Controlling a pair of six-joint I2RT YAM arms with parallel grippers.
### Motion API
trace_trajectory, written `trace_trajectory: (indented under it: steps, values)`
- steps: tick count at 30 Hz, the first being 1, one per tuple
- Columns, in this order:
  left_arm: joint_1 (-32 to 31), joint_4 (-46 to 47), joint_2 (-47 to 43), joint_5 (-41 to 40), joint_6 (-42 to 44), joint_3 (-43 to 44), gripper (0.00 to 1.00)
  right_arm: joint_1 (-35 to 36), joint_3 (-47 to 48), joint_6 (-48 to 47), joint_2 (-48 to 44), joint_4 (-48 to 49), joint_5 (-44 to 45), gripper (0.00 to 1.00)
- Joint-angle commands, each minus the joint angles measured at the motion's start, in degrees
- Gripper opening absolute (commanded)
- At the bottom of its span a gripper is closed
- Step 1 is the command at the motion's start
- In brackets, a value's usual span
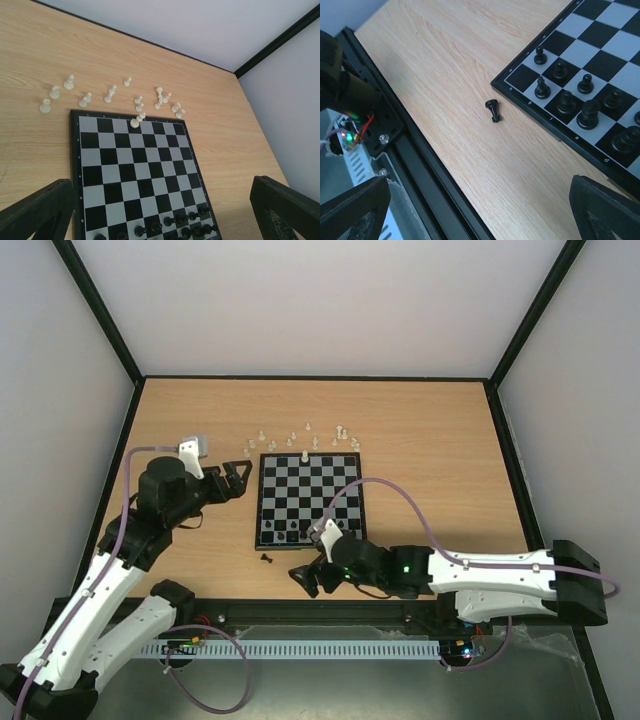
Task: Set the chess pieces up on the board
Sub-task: Pick up the chess piece at the center of the board.
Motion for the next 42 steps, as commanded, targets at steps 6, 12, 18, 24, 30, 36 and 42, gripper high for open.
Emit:
trace_trajectory:
  steps: [6,12,18,24,30,36,42]
  values:
    - [-0.3,2.6,1.4,5.8,-1.7,-2.5,0.99,0.3,-5.1,4.0,-11.3,-2.5,5.2,0.99]
    - [-0.4,2.7,0.0,7.6,-2.7,-4.5,0.99,0.3,-5.5,3.4,-11.9,-5.6,6.4,0.98]
    - [-0.5,2.2,-2.6,8.8,-3.9,-6.8,0.99,0.3,-4.2,1.8,-2.2,-1.9,4.7,0.83]
    - [-0.7,-1.0,-7.1,7.5,-3.9,-8.5,0.99,0.3,0.4,-0.9,11.2,4.1,2.8,0.65]
    - [-0.7,-2.8,-10.5,7.8,-3.1,-9.8,0.99,0.3,4.5,-5.1,21.7,10.5,2.8,0.62]
    - [-0.8,-3.7,-12.4,8.3,-2.7,-9.3,0.99,0.3,9.8,-9.4,32.4,12.5,1.9,0.62]
    - [-0.8,-5.2,-15.2,8.2,-2.5,-8.9,0.99,0.3,14.6,-10.6,39.3,12.5,1.2,0.6]
